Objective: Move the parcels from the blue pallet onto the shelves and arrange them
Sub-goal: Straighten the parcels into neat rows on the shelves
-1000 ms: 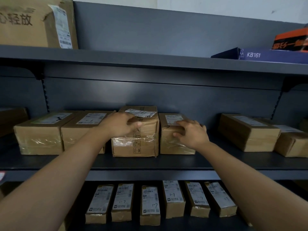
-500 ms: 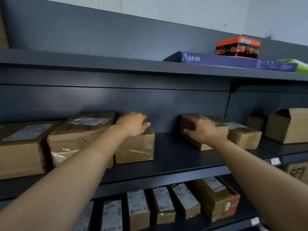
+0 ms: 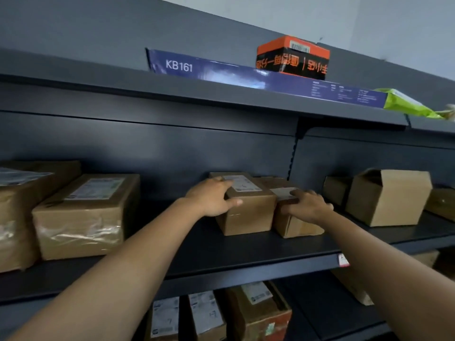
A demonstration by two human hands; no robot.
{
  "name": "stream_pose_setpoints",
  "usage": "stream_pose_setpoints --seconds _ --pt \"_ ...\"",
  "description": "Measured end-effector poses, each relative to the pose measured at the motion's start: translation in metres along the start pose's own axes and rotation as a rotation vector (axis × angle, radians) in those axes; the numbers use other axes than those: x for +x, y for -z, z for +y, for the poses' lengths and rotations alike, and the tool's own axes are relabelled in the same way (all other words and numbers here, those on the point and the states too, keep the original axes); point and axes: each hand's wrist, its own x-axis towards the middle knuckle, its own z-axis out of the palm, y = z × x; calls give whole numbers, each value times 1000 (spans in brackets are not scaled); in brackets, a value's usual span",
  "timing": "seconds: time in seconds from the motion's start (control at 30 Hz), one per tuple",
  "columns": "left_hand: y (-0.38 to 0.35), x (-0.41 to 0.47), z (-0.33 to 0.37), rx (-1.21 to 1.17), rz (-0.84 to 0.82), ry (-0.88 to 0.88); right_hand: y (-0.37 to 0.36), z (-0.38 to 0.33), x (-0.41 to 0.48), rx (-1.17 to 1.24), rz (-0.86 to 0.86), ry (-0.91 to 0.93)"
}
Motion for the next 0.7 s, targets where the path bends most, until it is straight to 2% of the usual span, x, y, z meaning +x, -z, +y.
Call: stream_pose_setpoints --seconds 0.17,0.4,0.7 --pt "-17 18 17 -37 -59 18 -3 27 25 24 -120 32" --pt "-20 18 16 6 1 28 -6 21 23 -35 -88 114" --pt "5 -36 -25 82 -22 109 -23 -34 -8 -38 -65 220"
